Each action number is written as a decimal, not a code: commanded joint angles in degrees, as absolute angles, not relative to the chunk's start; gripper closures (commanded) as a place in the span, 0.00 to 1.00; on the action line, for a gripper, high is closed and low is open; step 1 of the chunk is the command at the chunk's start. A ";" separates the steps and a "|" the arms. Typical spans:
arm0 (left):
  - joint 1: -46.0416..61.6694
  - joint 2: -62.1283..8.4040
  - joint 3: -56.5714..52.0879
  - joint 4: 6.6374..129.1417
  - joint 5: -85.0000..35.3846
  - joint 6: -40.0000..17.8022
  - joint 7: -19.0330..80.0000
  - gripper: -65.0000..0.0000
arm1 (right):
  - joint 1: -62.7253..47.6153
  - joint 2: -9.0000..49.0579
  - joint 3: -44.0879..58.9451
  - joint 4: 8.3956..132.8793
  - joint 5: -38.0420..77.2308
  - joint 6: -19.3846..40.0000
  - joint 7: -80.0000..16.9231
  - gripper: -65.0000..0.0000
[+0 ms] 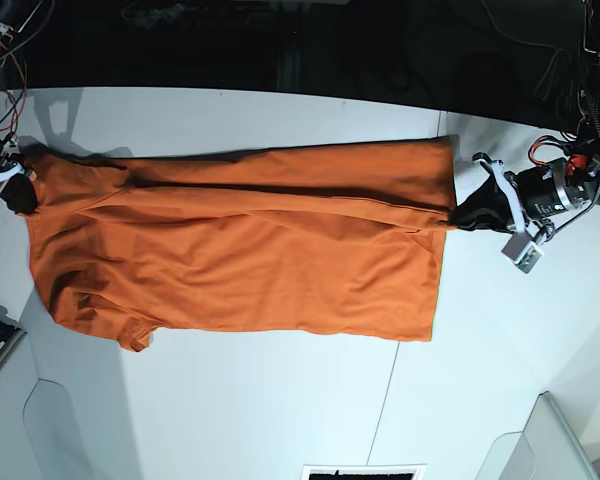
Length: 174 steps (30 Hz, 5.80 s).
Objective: Layout the t-shirt on the table in an organized manner, then fold the t-shirt properly
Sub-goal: 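Fold the shirt lengthwise, laying the held edge over the body, then grasp the opposite long edge of the shirt with both grippers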
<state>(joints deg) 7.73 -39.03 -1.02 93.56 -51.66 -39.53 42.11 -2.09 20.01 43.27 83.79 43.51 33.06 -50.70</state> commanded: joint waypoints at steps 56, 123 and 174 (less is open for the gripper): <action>16.16 -28.10 -8.25 88.12 -49.17 -40.00 41.69 0.88 | -2.50 18.46 44.60 76.27 42.28 32.36 -46.15 0.65; 10.33 -41.28 -12.10 95.29 -54.24 -40.00 37.32 0.50 | 11.90 27.90 47.11 68.97 35.77 31.29 -42.89 0.41; -24.88 -23.81 11.03 52.86 -38.72 -33.65 30.68 0.57 | 26.28 27.40 26.59 55.96 26.57 31.64 -35.09 0.32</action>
<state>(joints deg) -23.53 -23.05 11.29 52.18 -39.05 -33.87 30.39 24.77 26.22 26.48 55.27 25.80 31.29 -36.21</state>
